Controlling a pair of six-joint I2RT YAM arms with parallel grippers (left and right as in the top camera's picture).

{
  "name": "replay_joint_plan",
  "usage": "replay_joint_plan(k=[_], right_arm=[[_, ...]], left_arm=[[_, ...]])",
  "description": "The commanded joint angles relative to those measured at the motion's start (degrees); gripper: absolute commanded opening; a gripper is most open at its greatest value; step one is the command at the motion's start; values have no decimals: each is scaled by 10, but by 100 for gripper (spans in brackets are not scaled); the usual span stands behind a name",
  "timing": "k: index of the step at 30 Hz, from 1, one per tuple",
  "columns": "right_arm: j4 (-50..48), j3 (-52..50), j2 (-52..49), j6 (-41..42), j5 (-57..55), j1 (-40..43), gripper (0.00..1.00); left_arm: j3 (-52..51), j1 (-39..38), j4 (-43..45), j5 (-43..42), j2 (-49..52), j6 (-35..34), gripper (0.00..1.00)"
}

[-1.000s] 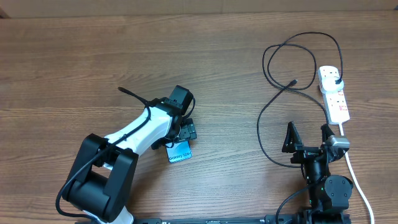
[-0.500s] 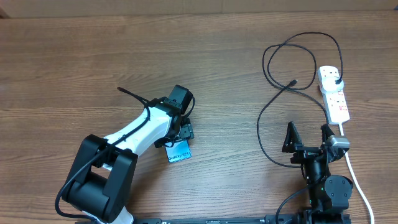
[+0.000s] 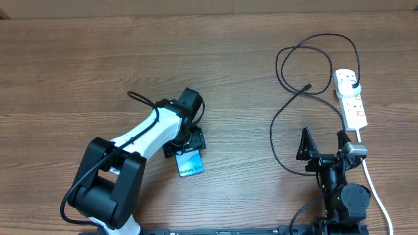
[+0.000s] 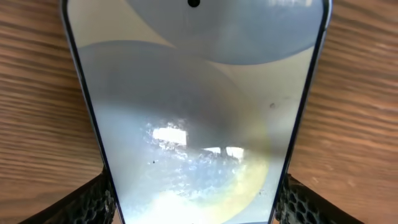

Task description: Plug charger to phone and switch on socket

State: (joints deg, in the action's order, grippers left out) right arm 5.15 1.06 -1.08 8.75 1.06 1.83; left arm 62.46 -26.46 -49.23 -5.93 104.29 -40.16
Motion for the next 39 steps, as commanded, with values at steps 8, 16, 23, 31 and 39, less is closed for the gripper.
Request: replay_joint_plan(k=[8,16,23,31,39], right_arm=[[-3,-6,0,-3,-4,-2,100],[-3,-6,0,-3,-4,-2,100],[-3,-6,0,-3,-4,-2,100],[-3,-6,0,-3,-4,-2,100],[-3,-6,0,-3,-4,-2,100]], left_arm=[[32,47,-18,-124,4,54,64],[32,89,-20,-298,4,131,62],[32,101,-20,-393,4,162,61],[32,101,-20,-497,4,164,61],[32,101,-10,-598,4,141,62]])
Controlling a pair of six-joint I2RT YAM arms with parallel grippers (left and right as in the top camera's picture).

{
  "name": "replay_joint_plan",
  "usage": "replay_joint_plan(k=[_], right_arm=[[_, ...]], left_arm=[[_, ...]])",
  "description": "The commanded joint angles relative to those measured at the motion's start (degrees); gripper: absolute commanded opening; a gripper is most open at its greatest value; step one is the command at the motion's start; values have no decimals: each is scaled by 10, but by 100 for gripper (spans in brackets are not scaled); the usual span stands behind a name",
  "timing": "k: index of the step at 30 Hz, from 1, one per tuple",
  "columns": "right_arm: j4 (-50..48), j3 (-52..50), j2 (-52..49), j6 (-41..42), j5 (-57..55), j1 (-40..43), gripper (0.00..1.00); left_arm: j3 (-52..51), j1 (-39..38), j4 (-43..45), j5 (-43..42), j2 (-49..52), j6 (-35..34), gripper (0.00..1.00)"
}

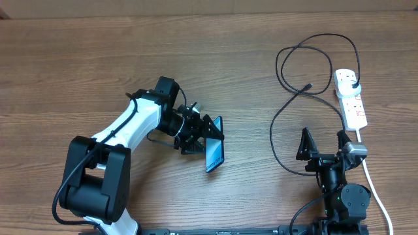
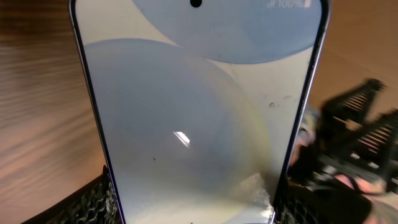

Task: Plug charger to phone and switch on socket
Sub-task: 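Move the right gripper toward the phone held by the left gripper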

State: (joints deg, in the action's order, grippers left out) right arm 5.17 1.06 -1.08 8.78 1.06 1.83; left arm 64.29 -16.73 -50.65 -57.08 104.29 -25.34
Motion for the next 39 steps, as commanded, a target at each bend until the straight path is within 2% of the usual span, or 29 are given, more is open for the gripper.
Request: replay_joint_plan(k=[1,11,22,27,30,33,39], right_arm=[[-3,-6,0,-3,-4,-2,100],[-3,-6,0,-3,-4,-2,100],[-6,-6,0,8,36,-2,100],[-13,-6,0,177,118,-2,100],[-21,-6,-1,278,233,-2,100],[-23,-6,-1,309,292,-2,100],[-36,-6,-1,307,277,-2,100]], left_arm=[[14,4,9,-96,4,-12,61],[14,24,51,-161,4,-49,62],[14,64,70,-196,4,-49,62],[14,77,77,-209,4,-49,62],[14,81,77,-209,4,-49,62],[14,84,77,-209,4,-49,62],[14,86,79,-209,4,-51,62]])
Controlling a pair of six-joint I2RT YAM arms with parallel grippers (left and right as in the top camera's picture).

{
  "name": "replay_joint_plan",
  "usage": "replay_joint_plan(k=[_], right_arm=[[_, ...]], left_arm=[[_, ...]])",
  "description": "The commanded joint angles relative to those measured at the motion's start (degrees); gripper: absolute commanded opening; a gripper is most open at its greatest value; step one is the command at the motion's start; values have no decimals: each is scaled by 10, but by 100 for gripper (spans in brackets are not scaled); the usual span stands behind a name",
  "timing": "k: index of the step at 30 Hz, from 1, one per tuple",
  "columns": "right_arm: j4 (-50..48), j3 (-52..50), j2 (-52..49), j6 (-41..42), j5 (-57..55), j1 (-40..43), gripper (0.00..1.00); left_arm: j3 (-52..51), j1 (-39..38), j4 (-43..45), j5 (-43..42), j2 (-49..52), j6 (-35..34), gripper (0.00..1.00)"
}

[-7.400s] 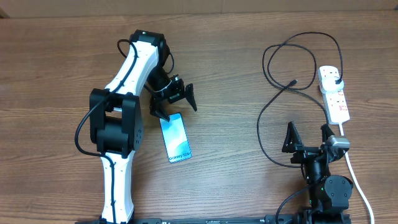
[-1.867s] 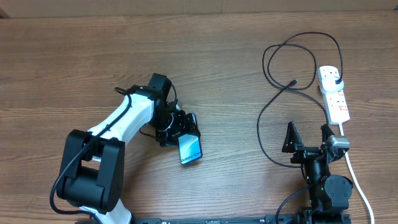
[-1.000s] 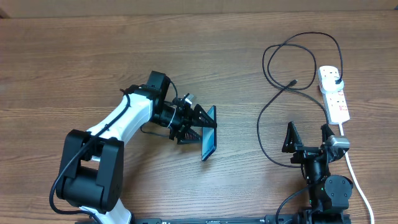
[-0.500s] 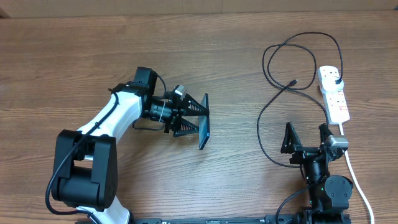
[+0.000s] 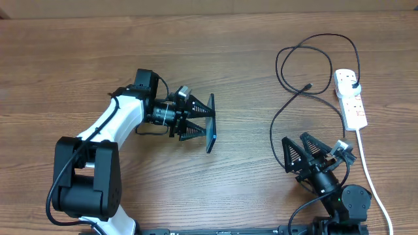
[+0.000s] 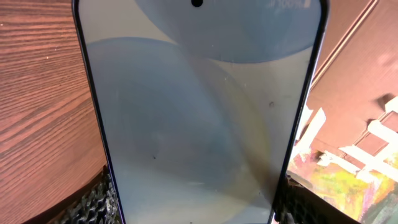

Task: Plug charger to phone and switch on socket
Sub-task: 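Move the right gripper toward the phone held by the left gripper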

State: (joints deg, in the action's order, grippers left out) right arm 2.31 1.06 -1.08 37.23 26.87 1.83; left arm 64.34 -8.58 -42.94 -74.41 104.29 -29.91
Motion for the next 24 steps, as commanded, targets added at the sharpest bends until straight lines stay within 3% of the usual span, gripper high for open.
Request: replay_joint_plan(k=[1,9,17,24], right_arm=[[-7,-6,-1,20,12,-2,100],[68,38,-19,20,50,-2,100],[193,194,-115,14,75,-2,100],[270,348,-252,-59,103,-28,99]], left_arm=[[13,4,2,-36,4,-6,62],[13,4,16,-36,4,-21,62],[13,4,28,-36,4,-31,63],[13,4,28,-36,4,-31,62]])
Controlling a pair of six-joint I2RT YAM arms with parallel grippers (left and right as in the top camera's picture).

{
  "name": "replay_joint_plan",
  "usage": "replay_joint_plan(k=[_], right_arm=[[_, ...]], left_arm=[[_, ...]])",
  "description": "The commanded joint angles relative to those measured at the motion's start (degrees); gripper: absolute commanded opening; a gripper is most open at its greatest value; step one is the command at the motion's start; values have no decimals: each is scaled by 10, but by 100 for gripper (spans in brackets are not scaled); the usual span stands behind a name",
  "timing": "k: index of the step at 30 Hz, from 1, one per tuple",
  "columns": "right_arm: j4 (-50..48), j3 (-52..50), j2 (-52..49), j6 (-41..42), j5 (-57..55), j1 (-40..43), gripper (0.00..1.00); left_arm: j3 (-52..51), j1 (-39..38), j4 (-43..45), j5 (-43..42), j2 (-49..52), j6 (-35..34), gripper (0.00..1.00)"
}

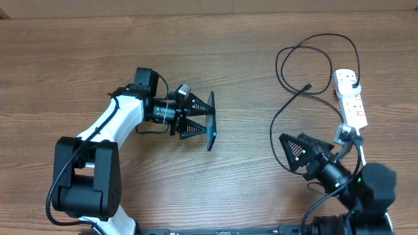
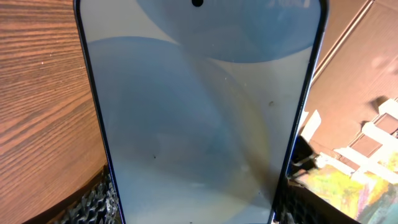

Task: Plug charger to phone and switch on socket
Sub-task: 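Move the right gripper toward the phone held by the left gripper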

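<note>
My left gripper is shut on the phone, holding it on edge above the table's middle. In the left wrist view the phone's screen fills the frame between my fingers. The black charger cable loops at the right, its free plug tip lying on the table. The other end is plugged into the white socket strip. My right gripper stands open near the front right, close to the cable, holding nothing.
The strip's white lead runs toward the front edge at the far right. The wooden table is bare on its left and far side.
The right arm has risen and shifted slightly, its open gripper still pointing left near the cable. The left gripper and the phone have stayed where they were.
The left gripper was shut on the phone lying flat on the table. Then it held the phone lifted and tilted, further right. By the last moment the phone stood on edge in mid-air and the right gripper had turned to the left; now the right arm is raised.
</note>
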State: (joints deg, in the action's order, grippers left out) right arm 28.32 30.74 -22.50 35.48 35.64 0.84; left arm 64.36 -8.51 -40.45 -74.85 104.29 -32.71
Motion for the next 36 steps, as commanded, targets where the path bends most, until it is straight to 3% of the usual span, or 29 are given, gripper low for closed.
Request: replay_joint_plan(k=[1,6,11,18,22,32,36], right_arm=[[21,72,-57,-52,13,-29,99],[78,151,-134,-69,-59,-118,99],[82,168,-167,-66,-177,-264,99],[100,168,-196,17,-484,-505,99],[73,168,-234,25,-572,-604,100],[-34,168,-364,13,-502,-645,100],[-49,168,-406,-14,-580,-645,80]], left_arm=[[13,3,3,-31,4,-3,62],[13,3,3,-31,4,-3,63],[13,3,2,-32,4,-4,63],[13,3,2,-32,4,-7,63],[13,3,2,-32,4,-7,63],[13,3,2,-32,4,-7,63],[13,3,2,-32,4,-8,63]])
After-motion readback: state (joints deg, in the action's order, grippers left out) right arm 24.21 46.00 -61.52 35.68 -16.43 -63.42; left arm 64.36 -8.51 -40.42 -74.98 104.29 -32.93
